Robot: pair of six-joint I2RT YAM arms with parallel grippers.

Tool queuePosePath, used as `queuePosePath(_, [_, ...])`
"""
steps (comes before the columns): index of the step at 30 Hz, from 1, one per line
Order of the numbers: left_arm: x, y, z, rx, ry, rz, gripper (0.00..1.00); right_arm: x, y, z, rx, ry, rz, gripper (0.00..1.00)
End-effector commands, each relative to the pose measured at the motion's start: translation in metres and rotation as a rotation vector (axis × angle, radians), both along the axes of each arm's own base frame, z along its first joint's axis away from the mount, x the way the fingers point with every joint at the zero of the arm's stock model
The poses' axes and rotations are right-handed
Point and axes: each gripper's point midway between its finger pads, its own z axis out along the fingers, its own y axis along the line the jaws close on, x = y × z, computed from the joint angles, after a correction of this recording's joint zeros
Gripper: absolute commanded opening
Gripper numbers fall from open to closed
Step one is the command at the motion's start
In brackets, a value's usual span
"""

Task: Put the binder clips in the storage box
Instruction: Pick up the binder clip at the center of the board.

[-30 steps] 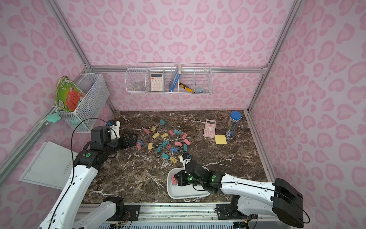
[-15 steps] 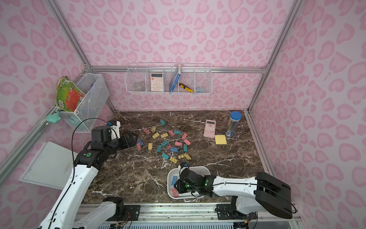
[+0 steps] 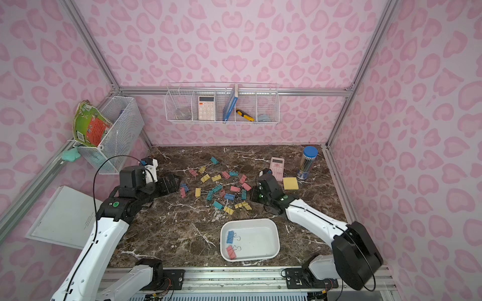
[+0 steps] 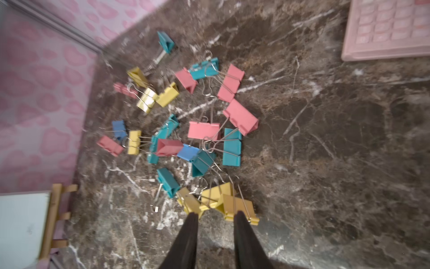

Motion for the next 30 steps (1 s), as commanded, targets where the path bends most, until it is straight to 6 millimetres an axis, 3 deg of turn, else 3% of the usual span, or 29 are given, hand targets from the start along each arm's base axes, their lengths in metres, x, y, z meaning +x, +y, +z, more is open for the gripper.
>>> queuePosePath(1, [0.000, 0.000, 0.003, 0.010, -0.010, -0.006, 0.98, -0.006, 0.023, -0.022, -0.141, 0.010, 0.259, 0.31])
queuePosePath(4, [0.000, 0.000, 0.003, 0.006, -0.010, -0.008, 0.98, -0.004, 0.041, -0.023, -0.202, -0.124, 0.457, 0.40])
queuePosePath(7, [0.001, 0.000, 0.002, 0.003, -0.005, -0.009, 0.98, 0.000, 0.044, -0.019, -0.236, -0.206, 0.523, 0.63])
queuePosePath(8, [0.001, -0.001, 0.002, 0.004, -0.004, -0.013, 0.98, -0.004, 0.047, -0.020, -0.237, -0.217, 0.559, 0.64])
queuePosePath(11, [0.001, -0.002, 0.002, -0.001, -0.004, -0.014, 0.98, -0.009, 0.053, -0.032, -0.265, -0.202, 0.635, 0.58])
queuePosePath(16, [0.001, -0.002, 0.001, -0.003, -0.002, -0.015, 0.98, -0.017, 0.068, -0.045, -0.292, -0.190, 0.748, 0.57])
queuePosePath(21, [0.001, -0.001, 0.001, 0.002, -0.002, -0.013, 0.99, -0.019, 0.072, -0.048, -0.266, -0.180, 0.758, 0.33])
queuePosePath(25, [0.001, -0.001, 0.002, -0.004, -0.003, -0.014, 0.99, -0.023, 0.067, -0.047, -0.266, -0.185, 0.749, 0.24])
queuePosePath(27, [0.001, -0.002, 0.002, -0.007, 0.000, -0.017, 0.99, -0.024, 0.066, -0.044, -0.259, -0.188, 0.749, 0.24])
queuePosePath(30, [0.001, -0.002, 0.002, -0.008, -0.002, -0.016, 0.99, -0.027, 0.061, -0.047, -0.263, -0.167, 0.754, 0.44])
